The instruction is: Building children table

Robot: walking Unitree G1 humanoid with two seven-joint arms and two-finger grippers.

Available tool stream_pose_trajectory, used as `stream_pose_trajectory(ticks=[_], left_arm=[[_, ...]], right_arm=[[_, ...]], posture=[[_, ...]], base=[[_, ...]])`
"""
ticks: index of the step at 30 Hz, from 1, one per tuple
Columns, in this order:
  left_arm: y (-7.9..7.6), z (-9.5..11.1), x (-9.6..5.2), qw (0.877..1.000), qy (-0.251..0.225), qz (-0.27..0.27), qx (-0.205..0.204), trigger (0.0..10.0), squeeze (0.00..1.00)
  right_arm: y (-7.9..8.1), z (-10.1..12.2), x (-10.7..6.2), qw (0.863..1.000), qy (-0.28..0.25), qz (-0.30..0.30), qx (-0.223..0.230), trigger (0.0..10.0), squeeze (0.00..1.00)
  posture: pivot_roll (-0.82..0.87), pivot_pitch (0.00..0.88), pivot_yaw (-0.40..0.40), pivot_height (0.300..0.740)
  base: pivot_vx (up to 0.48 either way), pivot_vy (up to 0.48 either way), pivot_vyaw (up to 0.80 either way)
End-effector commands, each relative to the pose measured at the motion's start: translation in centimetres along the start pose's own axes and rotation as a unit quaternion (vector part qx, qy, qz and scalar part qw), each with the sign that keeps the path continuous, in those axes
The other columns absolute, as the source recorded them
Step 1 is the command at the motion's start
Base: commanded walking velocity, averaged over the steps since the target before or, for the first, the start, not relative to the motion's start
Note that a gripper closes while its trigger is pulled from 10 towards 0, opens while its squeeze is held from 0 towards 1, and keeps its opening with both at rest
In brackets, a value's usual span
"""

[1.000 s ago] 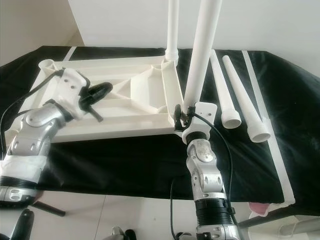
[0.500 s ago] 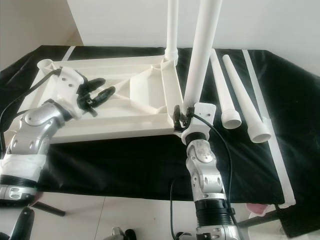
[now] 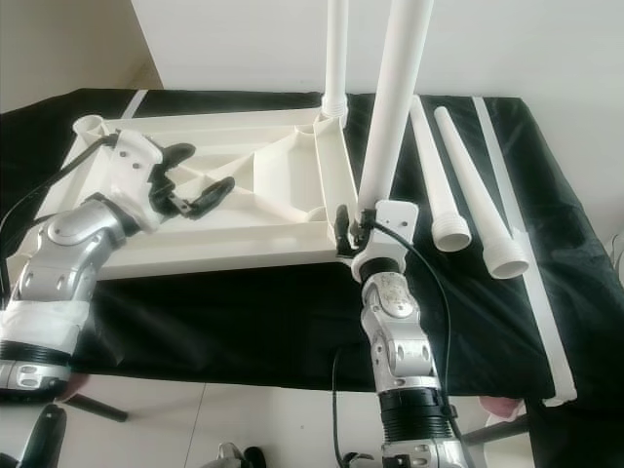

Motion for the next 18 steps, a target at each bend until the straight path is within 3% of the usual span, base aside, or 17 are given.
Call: stream_pose_trajectory(ticks=[1,5,6,18], left_arm=[[0.08,-0.06,-0.06,1.0,0.006,-0.004,0.002,10.0,1.0],[0.13,-0.1,-0.05,1.0,0.01,0.001,0.014,10.0,1.0],[0.14,0.02,-0.08,1.0,0.002,0.001,0.01,0.0,0.0],[0.07,0.12,-0.27,1.0,-0.005,-0.001,0.009,0.0,0.0]], right_arm=[[0.18,-0.24,-0.19,1.0,0.003,0.003,0.005,10.0,0.0],[0.13,-0.22,-0.19,1.0,0.003,0.003,0.004,10.0,0.0],[0.13,-0.22,-0.2,1.0,0.003,0.002,0.004,10.0,0.0],[0.09,-0.32,-0.38,1.0,0.004,0.002,0.005,10.0,0.0]], posture=[[-0.08,0.153,0.063,0.74],[-0.08,0.154,0.063,0.74],[-0.08,0.157,0.064,0.74],[-0.08,0.157,0.068,0.74]], base=[[0.0,0.0,0.0],[0.0,0.0,0.0],[0.0,0.0,0.0],[0.0,0.0,0.0]])
Point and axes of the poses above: a point about 5 cm out from each wrist's last joint towards the gripper, its own x axis pointing out of the wrist towards the gripper, its own z axis along the axis of the wrist's last joint, y = z × x, the point moved 1 cm from there along x, pointing out of the wrist towards the gripper, and after that the axes turned 2 degrees about -x, right-handed, at the moved point
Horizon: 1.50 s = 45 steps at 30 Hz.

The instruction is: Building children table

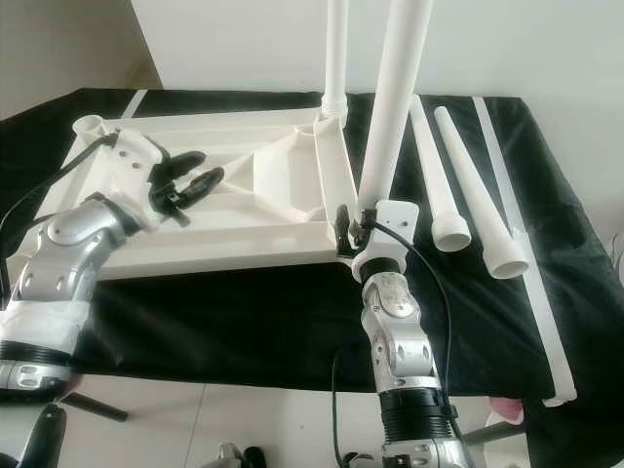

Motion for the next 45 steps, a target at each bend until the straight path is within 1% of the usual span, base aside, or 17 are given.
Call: stream_pose_trajectory(ticks=[1,11,14,16,17,18,21,40,42,43,44,45], left_arm=[[0.08,0.03,-0.27,1.0,-0.001,-0.001,0.007,0.0,0.0],[-0.11,0.04,-0.32,1.0,0.0,-0.005,0.009,0.0,0.0],[-0.27,-0.07,-0.2,1.0,0.008,-0.009,0.022,0.0,0.0],[-0.29,-0.09,-0.19,1.0,0.008,-0.01,0.023,0.0,0.0],[-0.26,-0.2,-0.17,1.0,0.009,-0.01,0.009,10.0,1.0],[-0.26,-0.26,-0.15,1.0,0.01,-0.012,0.001,10.0,1.0],[-0.24,-0.29,-0.12,1.0,0.01,-0.012,-0.005,10.0,1.0],[-0.35,-0.46,-0.17,1.0,0.013,-0.014,-0.009,10.0,1.0],[-0.32,-0.45,-0.2,1.0,0.014,-0.011,-0.006,10.0,1.0],[-0.29,-0.49,-0.21,1.0,0.017,-0.008,0.003,10.0,1.0],[-0.3,-0.53,-0.23,1.0,0.019,-0.008,0.01,10.0,0.95],[-0.3,-0.53,-0.23,1.0,0.019,-0.008,0.01,10.0,0.95]], right_arm=[[0.13,-0.28,-0.34,1.0,0.004,0.003,0.004,10.0,0.0],[0.25,-0.39,-0.39,1.0,0.005,0.005,0.002,10.0,0.0],[0.29,-0.38,-0.35,1.0,0.004,0.007,0.002,10.0,0.0],[0.28,-0.38,-0.36,1.0,0.004,0.007,0.002,10.0,0.0],[0.31,-0.39,-0.34,1.0,0.004,0.008,0.002,10.0,0.0],[0.33,-0.38,-0.32,1.0,0.004,0.009,0.002,10.0,0.0],[0.36,-0.37,-0.3,1.0,0.004,0.009,0.002,10.0,0.0],[0.37,-0.35,-0.34,1.0,0.005,0.012,0.002,10.0,0.0],[0.37,-0.33,-0.34,1.0,0.006,0.013,0.002,10.0,0.0],[0.36,-0.32,-0.33,1.0,0.006,0.013,0.002,10.0,0.0],[0.35,-0.32,-0.32,1.0,0.006,0.013,0.001,10.0,0.0],[0.35,-0.32,-0.32,1.0,0.006,0.013,0.001,10.0,0.0]], posture=[[-0.08,0.157,0.068,0.74],[-0.07,0.147,0.062,0.74],[-0.07,0.144,0.061,0.74],[-0.07,0.144,0.061,0.74],[-0.08,0.139,0.061,0.74],[-0.08,0.139,0.06,0.74],[-0.08,0.138,0.058,0.74],[-0.08,0.147,0.055,0.74],[-0.08,0.148,0.054,0.74],[-0.08,0.15,0.054,0.74],[-0.08,0.15,0.054,0.74],[-0.08,0.15,0.054,0.74]], base=[[0.0,0.0,0.0],[0.0,0.0,0.0],[0.0,0.0,0.0],[0.0,0.0,0.0],[0.0,0.0,0.0],[0.0,0.0,0.0],[0.0,0.0,0.0],[0.0,0.0,0.0],[0.0,0.0,0.0],[0.0,0.0,0.0],[0.0,0.0,0.0],[0.0,0.0,0.0]])
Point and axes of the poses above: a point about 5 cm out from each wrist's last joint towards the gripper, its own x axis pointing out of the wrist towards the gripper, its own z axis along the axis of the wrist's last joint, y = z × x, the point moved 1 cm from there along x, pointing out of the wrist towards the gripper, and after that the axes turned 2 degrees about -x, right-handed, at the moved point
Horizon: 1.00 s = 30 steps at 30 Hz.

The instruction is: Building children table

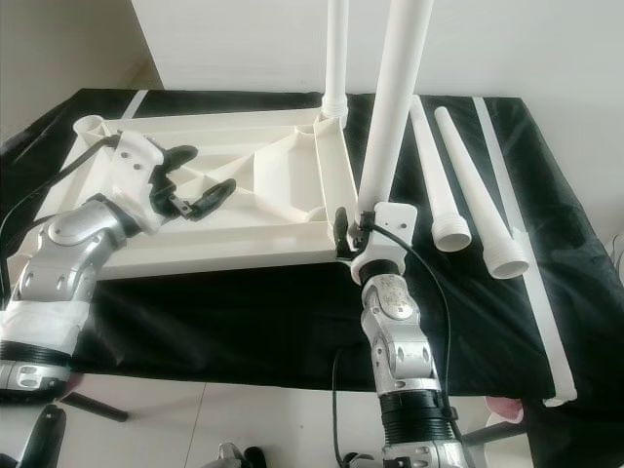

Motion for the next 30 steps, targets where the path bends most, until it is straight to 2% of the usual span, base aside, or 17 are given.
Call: stream_pose_trajectory(ticks=[1,7,8,9,30], left_arm=[[-0.22,-0.39,-0.25,1.0,0.012,-0.002,0.017,10.0,0.0],[-0.27,-0.42,-0.28,1.0,0.012,-0.003,0.018,10.0,0.0],[-0.27,-0.42,-0.28,1.0,0.012,-0.003,0.017,9.3,0.0],[-0.28,-0.35,-0.29,1.0,0.008,-0.003,0.014,0.0,0.0],[-0.25,-0.1,-0.32,1.0,-0.002,-0.003,0.009,0.0,0.0]], right_arm=[[0.26,-0.17,-0.22,1.0,0.003,0.007,0.004,10.0,0.0],[0.25,-0.18,-0.24,1.0,0.003,0.007,0.004,10.0,0.0],[0.25,-0.18,-0.25,1.0,0.003,0.007,0.004,10.0,0.0],[0.26,-0.18,-0.26,1.0,0.003,0.007,0.004,10.0,0.0],[0.31,-0.25,-0.31,1.0,0.005,0.009,0.007,10.0,0.0]], posture=[[-0.08,0.15,0.054,0.74],[-0.08,0.15,0.055,0.74],[-0.08,0.151,0.055,0.74],[-0.08,0.151,0.057,0.74],[-0.07,0.145,0.053,0.74]], base=[[0.0,0.0,0.0],[0.0,0.0,0.0],[0.0,0.0,0.0],[0.0,0.0,0.0],[0.0,0.0,0.0]])
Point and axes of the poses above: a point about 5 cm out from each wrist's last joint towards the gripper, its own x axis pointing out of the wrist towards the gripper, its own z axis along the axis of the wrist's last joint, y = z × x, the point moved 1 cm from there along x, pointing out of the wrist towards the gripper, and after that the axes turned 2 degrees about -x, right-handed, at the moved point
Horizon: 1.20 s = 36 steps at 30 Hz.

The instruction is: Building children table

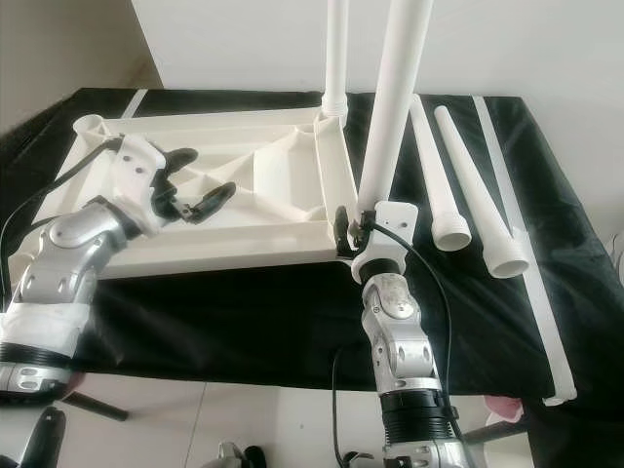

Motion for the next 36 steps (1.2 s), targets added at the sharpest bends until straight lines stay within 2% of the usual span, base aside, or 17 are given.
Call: stream_pose_trajectory(ticks=[1,5,6,8,9,28,29,36], left_arm=[[-0.06,0.22,-0.22,1.0,-0.005,-0.001,0.007,0.0,0.0],[-0.07,0.22,-0.23,1.0,-0.005,-0.002,0.008,0.0,0.0],[-0.11,0.18,-0.23,1.0,-0.001,-0.004,0.013,3.7,0.0],[-0.15,0.14,-0.22,1.0,0.002,-0.006,0.017,3.7,0.0],[-0.19,0.07,-0.2,1.0,0.005,-0.007,0.017,10.0,0.0],[-0.35,-0.14,-0.14,1.0,0.01,-0.009,0.015,10.0,0.0],[-0.15,-0.07,-0.16,1.0,0.006,-0.004,0.005,10.0,1.0],[0.03,-0.08,-0.24,1.0,0.009,-0.001,0.0,10.0,1.0]], right_arm=[[0.32,-0.32,-0.28,1.0,0.006,0.007,0.006,10.0,0.0],[0.43,-0.34,-0.28,1.0,0.007,0.009,0.006,10.0,0.0],[0.49,-0.36,-0.29,1.0,0.008,0.01,0.007,10.0,0.0],[0.52,-0.38,-0.29,1.0,0.008,0.011,0.007,10.0,0.0],[0.53,-0.4,-0.3,1.0,0.008,0.011,0.007,10.0,0.0],[0.58,-0.39,-0.34,1.0,0.009,0.013,0.006,10.0,0.0],[0.55,-0.38,-0.35,1.0,0.009,0.012,0.006,10.0,0.0],[0.46,-0.42,-0.38,1.0,0.01,0.01,0.008,10.0,0.0]], posture=[[-0.07,0.145,0.053,0.74],[-0.07,0.144,0.052,0.74],[-0.07,0.143,0.051,0.74],[-0.07,0.142,0.051,0.74],[-0.07,0.141,0.05,0.74],[-0.07,0.146,0.049,0.74],[-0.07,0.148,0.048,0.74],[-0.07,0.151,0.05,0.74]], base=[[0.0,0.0,0.0],[0.0,0.0,0.0],[0.0,0.0,0.0],[0.0,0.0,0.0],[0.0,0.0,0.0],[0.0,0.0,0.0],[0.0,0.0,0.0],[0.0,0.0,0.0]])
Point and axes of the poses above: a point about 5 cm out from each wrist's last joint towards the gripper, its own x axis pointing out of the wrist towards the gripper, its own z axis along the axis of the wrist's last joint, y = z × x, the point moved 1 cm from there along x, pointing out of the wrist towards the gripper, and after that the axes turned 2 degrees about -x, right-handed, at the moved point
